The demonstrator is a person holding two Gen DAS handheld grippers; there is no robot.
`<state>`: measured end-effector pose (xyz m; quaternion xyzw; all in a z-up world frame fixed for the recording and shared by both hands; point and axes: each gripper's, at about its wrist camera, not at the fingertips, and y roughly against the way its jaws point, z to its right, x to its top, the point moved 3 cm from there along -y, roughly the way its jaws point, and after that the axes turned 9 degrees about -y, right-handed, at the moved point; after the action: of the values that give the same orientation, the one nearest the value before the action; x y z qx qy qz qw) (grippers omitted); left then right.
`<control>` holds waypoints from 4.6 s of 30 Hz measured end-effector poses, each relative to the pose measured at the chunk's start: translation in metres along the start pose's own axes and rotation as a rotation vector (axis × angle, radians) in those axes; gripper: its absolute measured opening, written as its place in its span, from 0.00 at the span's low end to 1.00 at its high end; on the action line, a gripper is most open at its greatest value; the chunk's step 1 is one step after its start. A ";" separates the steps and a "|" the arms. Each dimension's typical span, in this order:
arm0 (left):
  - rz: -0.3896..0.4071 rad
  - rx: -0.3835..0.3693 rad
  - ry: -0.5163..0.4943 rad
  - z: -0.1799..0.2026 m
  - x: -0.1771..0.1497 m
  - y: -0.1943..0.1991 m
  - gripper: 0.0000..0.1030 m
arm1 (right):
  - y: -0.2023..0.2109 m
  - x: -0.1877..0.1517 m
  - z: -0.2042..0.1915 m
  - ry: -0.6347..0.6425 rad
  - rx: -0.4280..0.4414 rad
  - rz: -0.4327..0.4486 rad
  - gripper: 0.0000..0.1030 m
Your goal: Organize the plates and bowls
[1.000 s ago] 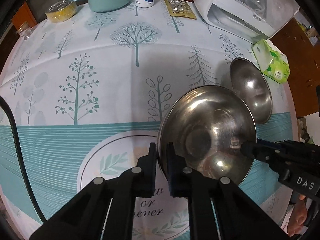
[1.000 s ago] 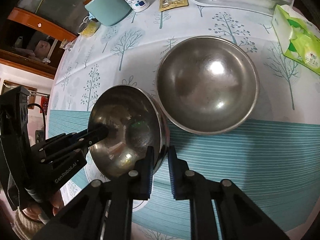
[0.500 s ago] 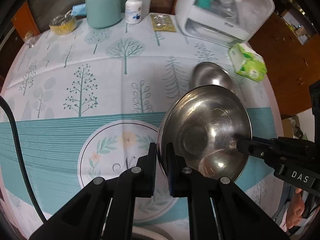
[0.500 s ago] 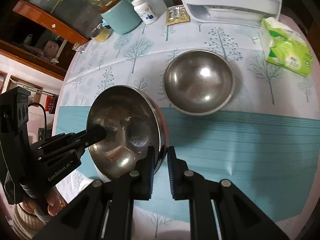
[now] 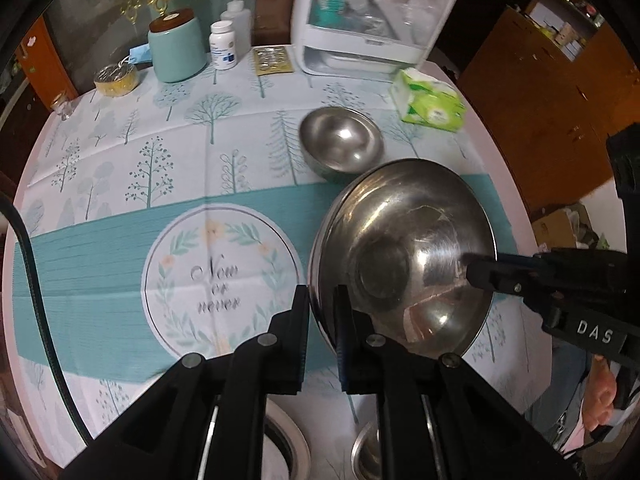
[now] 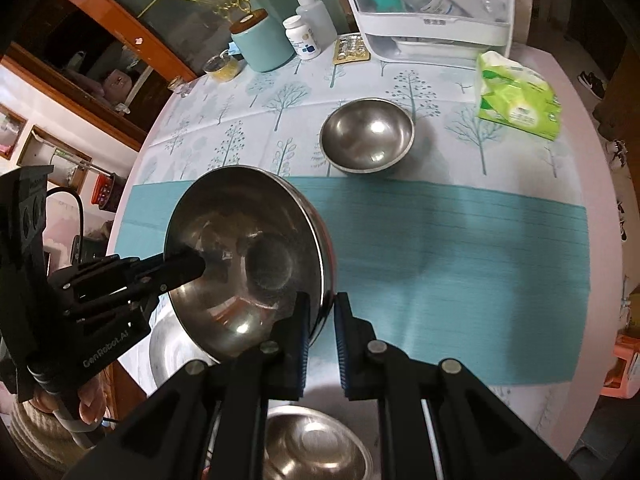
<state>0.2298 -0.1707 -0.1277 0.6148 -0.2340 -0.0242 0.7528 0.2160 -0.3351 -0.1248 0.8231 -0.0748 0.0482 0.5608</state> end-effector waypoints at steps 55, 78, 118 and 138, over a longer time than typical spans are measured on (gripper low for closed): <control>-0.266 -0.053 -0.060 0.093 -0.182 -0.056 0.41 | -0.043 -0.183 0.051 0.006 -0.086 -0.231 0.22; -0.158 0.020 -0.057 0.096 -0.171 -0.026 0.74 | -0.018 -0.187 0.035 0.076 -0.097 -0.145 0.29; 0.389 0.226 -0.016 -0.013 0.106 0.044 0.88 | 0.090 0.080 0.015 0.096 -0.163 0.434 0.48; 0.078 0.112 0.113 -0.066 0.138 -0.164 0.78 | -0.108 0.152 0.068 -0.088 -0.163 0.110 0.36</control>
<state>0.4194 -0.1948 -0.2461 0.6467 -0.2158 0.0529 0.7297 0.3840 -0.3704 -0.2239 0.7707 -0.1482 0.0367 0.6186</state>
